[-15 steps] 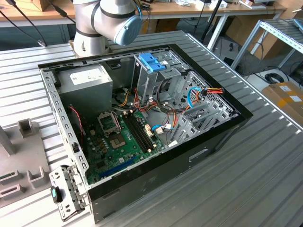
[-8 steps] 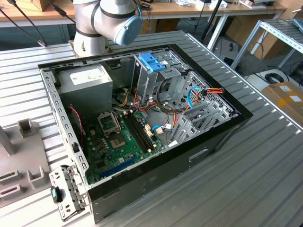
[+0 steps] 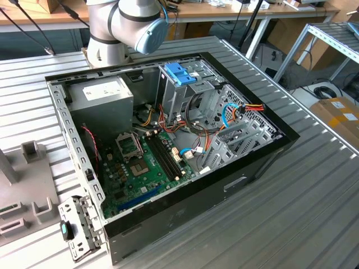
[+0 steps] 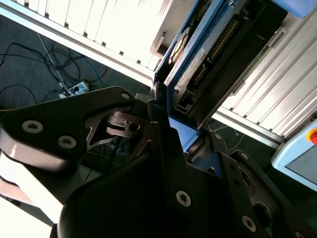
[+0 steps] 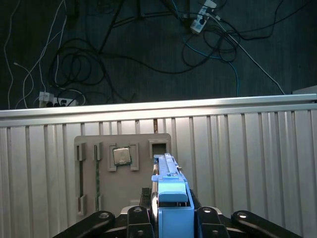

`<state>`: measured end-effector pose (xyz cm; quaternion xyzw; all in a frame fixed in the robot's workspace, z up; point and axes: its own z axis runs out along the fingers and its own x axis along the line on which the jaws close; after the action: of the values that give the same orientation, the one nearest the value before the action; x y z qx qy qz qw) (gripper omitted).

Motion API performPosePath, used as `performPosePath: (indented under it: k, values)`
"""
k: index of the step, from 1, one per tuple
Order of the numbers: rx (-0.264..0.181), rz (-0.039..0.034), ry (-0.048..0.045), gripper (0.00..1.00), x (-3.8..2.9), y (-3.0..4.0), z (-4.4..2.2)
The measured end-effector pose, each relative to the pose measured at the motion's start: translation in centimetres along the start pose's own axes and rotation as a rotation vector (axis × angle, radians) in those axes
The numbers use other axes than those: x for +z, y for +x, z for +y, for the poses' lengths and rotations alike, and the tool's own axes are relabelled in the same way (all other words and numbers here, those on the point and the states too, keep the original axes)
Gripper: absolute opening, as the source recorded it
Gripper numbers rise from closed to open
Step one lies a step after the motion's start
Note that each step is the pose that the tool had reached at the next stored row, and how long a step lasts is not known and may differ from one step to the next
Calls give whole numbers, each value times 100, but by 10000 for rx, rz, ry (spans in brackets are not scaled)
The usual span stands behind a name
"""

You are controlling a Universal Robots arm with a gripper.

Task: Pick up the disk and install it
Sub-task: 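Pick up the disk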

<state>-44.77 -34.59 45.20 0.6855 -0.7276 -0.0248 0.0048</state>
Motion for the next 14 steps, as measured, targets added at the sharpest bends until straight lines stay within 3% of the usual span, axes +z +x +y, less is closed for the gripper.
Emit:
performPosePath:
  k: [14]
  values:
    - [0, 0, 0, 37, -108, -3, 5]
